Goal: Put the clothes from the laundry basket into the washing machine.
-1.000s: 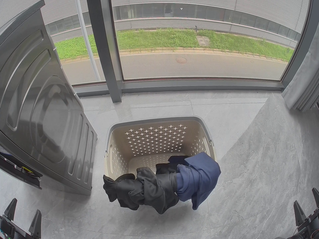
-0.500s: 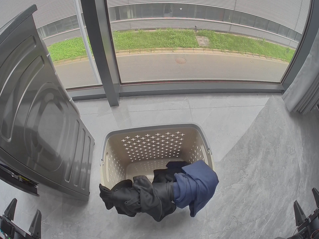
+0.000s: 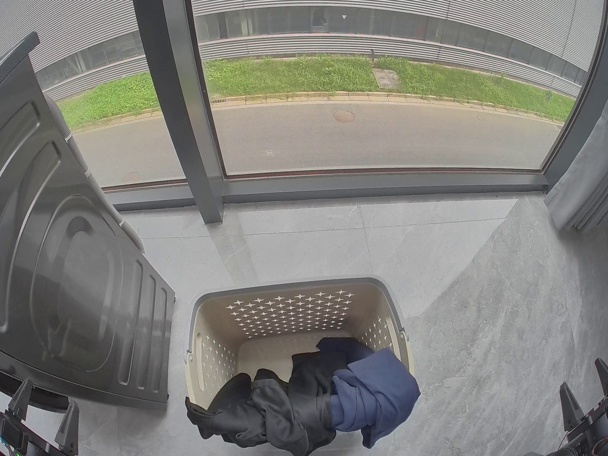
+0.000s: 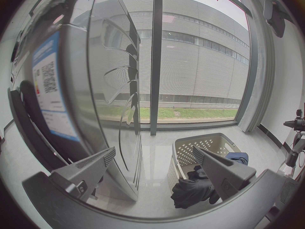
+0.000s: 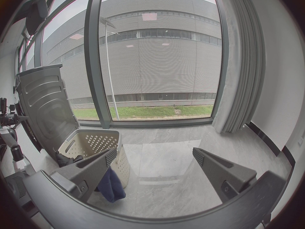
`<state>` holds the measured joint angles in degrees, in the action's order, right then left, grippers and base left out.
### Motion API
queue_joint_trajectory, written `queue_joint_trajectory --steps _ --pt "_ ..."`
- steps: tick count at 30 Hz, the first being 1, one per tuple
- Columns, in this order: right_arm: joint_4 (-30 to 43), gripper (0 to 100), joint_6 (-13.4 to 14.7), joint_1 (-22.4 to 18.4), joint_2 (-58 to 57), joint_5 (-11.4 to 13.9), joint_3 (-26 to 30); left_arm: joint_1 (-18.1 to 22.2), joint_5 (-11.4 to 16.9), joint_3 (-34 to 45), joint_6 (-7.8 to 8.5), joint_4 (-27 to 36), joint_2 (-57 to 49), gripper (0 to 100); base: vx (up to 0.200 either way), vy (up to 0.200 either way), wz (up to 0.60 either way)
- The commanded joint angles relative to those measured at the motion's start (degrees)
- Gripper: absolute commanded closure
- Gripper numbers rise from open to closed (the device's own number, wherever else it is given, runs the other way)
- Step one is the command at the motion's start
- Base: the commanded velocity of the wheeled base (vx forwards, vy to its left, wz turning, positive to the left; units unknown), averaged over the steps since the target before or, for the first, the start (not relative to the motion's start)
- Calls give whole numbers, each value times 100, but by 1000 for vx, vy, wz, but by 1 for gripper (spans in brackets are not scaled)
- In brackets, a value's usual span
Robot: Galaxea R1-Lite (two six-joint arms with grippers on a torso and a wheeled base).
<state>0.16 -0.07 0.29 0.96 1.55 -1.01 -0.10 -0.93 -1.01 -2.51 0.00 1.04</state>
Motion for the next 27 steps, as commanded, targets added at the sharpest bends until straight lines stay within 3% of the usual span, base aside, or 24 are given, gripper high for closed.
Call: queue_joint_trajectory --steps 1,4,10,16,25,27 --pt "2 0 -1 6 -79 12 92 1 -4 101 -4 0 -86 0 0 0 0" --pt "2 0 -1 6 -79 3 92 1 -4 101 -4 0 -86 0 0 0 0" --pt "2 0 -1 -3 -79 3 92 1 -4 101 -4 0 -86 0 200 0 0" --pt "2 0 -1 -3 -79 3 92 1 5 101 -13 0 -86 0 0 0 0" --pt "2 0 -1 6 -79 3 92 1 5 101 -13 0 -77 0 200 0 0" --pt "2 0 -1 6 -79 3 92 1 5 101 -13 0 -77 0 0 0 0"
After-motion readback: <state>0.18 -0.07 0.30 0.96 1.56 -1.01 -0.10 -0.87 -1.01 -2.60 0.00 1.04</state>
